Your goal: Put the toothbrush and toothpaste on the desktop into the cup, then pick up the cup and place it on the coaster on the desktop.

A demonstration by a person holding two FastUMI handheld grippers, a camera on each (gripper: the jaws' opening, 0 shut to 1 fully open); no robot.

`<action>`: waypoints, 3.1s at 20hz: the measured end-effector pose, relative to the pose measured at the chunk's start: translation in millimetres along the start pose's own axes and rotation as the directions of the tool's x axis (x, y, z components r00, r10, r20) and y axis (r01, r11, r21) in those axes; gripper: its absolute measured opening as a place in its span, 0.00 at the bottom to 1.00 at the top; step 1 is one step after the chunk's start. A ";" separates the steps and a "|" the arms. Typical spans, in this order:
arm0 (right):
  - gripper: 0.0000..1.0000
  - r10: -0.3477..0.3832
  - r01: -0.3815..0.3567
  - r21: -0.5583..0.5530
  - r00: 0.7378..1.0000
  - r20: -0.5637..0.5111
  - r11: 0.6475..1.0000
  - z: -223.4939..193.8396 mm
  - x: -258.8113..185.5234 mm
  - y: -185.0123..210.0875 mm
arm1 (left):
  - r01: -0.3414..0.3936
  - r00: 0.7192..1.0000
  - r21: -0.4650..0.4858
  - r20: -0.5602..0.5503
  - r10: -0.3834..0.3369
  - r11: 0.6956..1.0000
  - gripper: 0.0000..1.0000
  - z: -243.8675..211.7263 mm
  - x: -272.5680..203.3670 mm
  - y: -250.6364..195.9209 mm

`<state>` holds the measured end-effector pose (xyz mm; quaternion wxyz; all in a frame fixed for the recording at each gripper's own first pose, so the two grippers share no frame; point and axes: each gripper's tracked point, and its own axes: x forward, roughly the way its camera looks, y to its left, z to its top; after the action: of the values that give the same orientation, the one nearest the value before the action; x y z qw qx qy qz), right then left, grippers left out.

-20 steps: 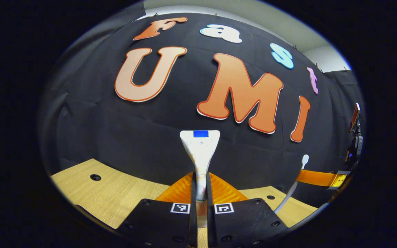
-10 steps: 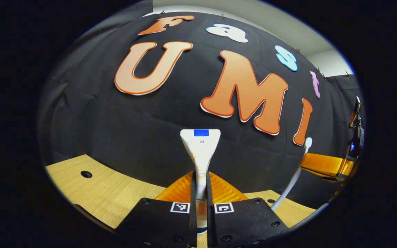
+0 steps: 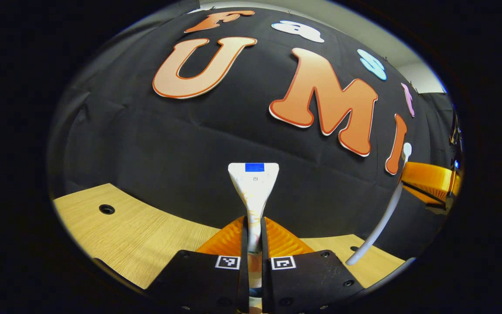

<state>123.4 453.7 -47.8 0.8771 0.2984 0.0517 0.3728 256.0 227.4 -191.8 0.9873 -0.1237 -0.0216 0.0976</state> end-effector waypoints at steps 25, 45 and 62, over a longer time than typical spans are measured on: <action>0.01 0.012 -0.010 0.020 0.995 -0.097 1.000 -64.3 44.2 -2.0 | -0.070 0.973 -0.011 -0.220 0.066 0.997 0.12 -78.0 17.5 6.1; 0.01 0.062 -0.056 0.074 0.995 -0.082 0.996 -81.4 58.3 9.1 | -0.066 0.996 0.012 -0.053 0.066 0.998 0.96 5.0 -9.2 4.6; 0.02 0.086 -0.074 0.083 0.985 -0.150 0.994 -144.4 79.0 -3.0 | -0.165 0.986 0.106 0.049 0.161 0.981 0.96 42.6 -24.9 30.6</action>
<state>136.7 576.2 -157.0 0.8428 0.3042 0.1215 0.4272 223.0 261.8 -158.6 0.9806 -0.0686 -0.0256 0.1817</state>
